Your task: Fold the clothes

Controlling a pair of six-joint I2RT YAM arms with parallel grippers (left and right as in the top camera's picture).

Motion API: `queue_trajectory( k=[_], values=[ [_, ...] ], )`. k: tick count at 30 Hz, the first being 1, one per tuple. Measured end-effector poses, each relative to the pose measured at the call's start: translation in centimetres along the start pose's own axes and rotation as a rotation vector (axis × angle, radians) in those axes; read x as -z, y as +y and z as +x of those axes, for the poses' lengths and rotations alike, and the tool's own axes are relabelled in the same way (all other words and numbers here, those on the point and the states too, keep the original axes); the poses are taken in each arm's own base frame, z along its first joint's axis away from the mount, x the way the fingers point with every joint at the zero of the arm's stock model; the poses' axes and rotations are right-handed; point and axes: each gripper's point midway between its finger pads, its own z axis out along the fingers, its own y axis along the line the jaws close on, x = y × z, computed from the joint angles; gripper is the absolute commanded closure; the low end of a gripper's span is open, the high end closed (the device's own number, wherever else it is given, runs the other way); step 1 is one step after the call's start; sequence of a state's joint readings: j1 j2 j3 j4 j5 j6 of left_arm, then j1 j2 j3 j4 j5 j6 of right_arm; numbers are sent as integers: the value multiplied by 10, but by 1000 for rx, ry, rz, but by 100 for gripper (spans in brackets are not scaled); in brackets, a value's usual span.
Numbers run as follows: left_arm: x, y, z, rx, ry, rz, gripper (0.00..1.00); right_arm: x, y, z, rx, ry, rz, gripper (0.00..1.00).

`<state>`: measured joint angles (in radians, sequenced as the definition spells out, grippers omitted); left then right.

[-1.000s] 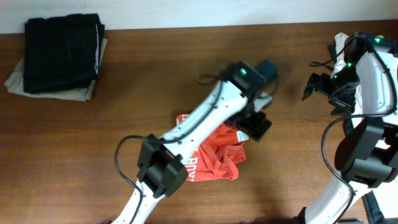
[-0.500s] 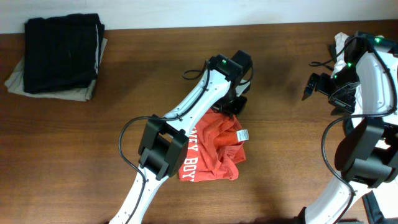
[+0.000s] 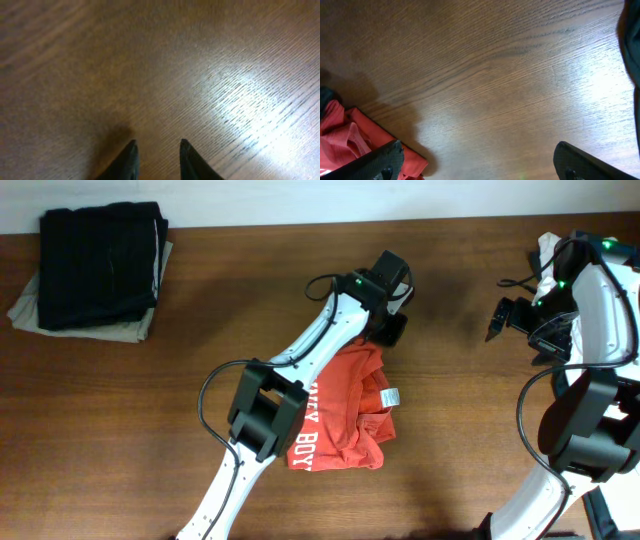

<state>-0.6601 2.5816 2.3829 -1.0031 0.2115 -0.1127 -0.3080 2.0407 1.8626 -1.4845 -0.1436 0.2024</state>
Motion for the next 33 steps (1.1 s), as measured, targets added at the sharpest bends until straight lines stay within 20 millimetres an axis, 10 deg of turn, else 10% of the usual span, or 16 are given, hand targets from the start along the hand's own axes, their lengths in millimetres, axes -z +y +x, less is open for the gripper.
queue_trajectory(
  k=[4, 8, 17, 25, 33],
  values=[
    [62, -14, -23, -8, -45, 1, 1, 0, 0, 0, 0, 1, 0, 1],
    [154, -23, 0, 24, -6, -9, 1, 0, 0, 0, 1, -1, -1, 1],
    [241, -42, 14, 65, -75, 11, 1, 0, 0, 0, 0, -1, 0, 1],
    [153, -49, 172, 171, 564, 22, 3, 0, 0, 0, 0, 0, 0, 1],
    [104, -68, 182, 225, 542, 31, 9, 0, 0, 0, 0, 0, 0, 1]
  ],
)
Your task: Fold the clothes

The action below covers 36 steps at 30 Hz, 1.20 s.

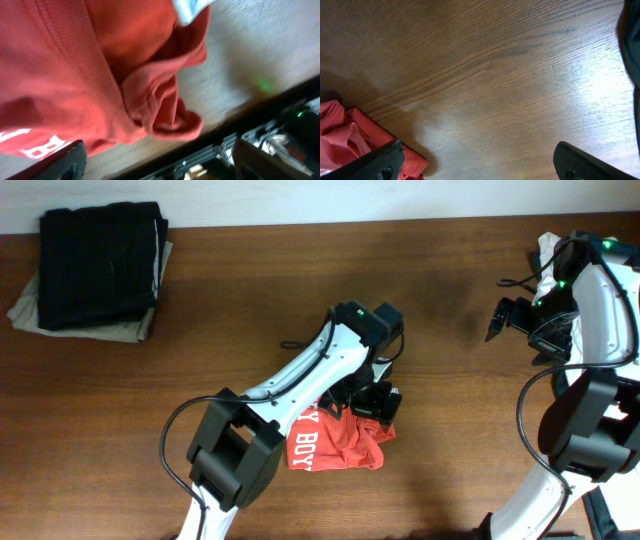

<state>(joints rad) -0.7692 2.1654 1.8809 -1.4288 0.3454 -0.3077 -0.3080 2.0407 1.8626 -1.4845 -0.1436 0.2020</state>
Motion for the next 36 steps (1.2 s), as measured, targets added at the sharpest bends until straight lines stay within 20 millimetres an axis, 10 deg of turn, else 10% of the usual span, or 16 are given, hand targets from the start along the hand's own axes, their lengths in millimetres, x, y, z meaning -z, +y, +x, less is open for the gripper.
queue_trajectory(
  k=[6, 10, 20, 23, 36],
  values=[
    [-30, 2, 2, 50, 13, -3, 16, 0, 0, 0, 0, 0, 0, 1],
    [-33, 2, 6, 72, 33, 3, 52, 0, 0, 0, -1, 0, 0, 1],
    [-38, -9, 22, 44, 82, -9, 53, 0, 0, 0, 0, 0, 0, 1],
    [-41, -14, 16, 14, 50, -11, 100, 0, 0, 0, 0, 0, 0, 1],
    [10, -40, -11, -125, -133, -72, 98, 0, 0, 0, 0, 0, 0, 1]
  ],
)
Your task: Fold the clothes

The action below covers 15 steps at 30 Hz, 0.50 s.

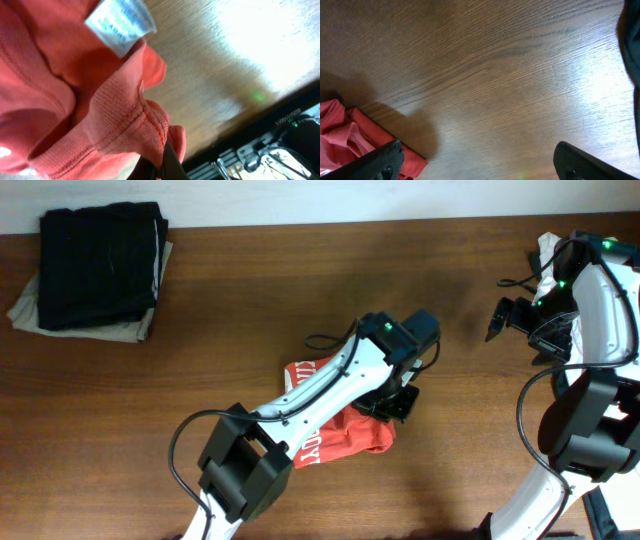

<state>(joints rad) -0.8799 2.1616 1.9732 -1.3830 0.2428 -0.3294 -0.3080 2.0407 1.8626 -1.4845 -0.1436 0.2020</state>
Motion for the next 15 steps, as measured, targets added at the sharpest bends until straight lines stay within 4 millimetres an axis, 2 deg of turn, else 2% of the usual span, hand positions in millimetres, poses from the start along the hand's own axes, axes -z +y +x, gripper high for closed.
queue_trajectory(
  k=[4, 6, 7, 10, 11, 13, 15],
  values=[
    [-5, -13, -4, -60, -34, -9, 96, 0, 0, 0, 0, 0, 0, 1],
    [-13, -21, 4, -92, -17, -18, 95, 0, 0, 0, 0, 0, 0, 1],
    [-23, -25, 13, -120, 12, -28, 90, 0, 0, 0, 0, 0, 0, 2],
    [-39, -34, 29, -197, 54, -43, 84, 0, 0, 0, 0, 0, 0, 1],
    [-45, -44, 36, -265, 60, -44, 82, 0, 0, 0, 0, 0, 0, 1],
    [-48, -57, 38, -363, 51, -17, 79, 0, 0, 0, 0, 0, 0, 1],
    [-48, -61, 39, -417, 55, 6, 79, 0, 0, 0, 0, 0, 0, 1]
  ],
)
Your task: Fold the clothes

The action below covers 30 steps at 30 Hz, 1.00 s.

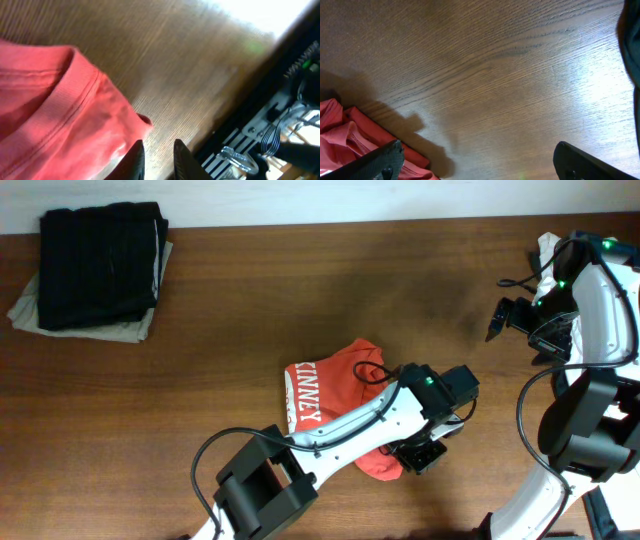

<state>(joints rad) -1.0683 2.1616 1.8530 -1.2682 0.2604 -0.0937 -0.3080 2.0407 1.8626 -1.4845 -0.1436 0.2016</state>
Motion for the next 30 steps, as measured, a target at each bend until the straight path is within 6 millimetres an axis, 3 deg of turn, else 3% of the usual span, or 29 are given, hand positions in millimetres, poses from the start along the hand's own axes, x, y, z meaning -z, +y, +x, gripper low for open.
queue_trajectory(
  k=[4, 5, 8, 10, 11, 13, 16, 22, 28, 29, 30],
  values=[
    [9, 4, 0, -34, 1, 11, 79, 0, 0, 0, 0, 0, 0, 1],
    [18, 14, -4, -14, -19, -7, 79, 0, 0, 0, 0, 0, 0, 1],
    [40, 67, -3, 141, -43, -52, 80, 0, 0, 0, 0, 0, 0, 1],
    [55, 123, 3, 326, -69, -72, 81, 0, 0, 0, 0, 0, 0, 1],
    [59, 140, 6, 389, -76, -73, 87, 0, 0, 0, 0, 0, 0, 1],
    [58, 153, 11, 457, -73, -61, 90, 0, 0, 0, 0, 0, 0, 1],
    [43, 145, 13, 473, -52, -42, 90, 0, 0, 0, 0, 0, 0, 1],
    [-5, 100, 16, 414, 81, 1, 91, 0, 0, 0, -1, 0, 0, 1],
    [-17, 52, 8, 302, 87, 94, 92, 0, 0, 0, 0, 0, 0, 1],
    [-18, 45, 8, 278, 89, 110, 100, 0, 0, 0, -1, 0, 0, 1],
    [-19, 38, 8, 248, 92, 131, 100, 0, 0, 0, 0, 0, 0, 1]
  ],
)
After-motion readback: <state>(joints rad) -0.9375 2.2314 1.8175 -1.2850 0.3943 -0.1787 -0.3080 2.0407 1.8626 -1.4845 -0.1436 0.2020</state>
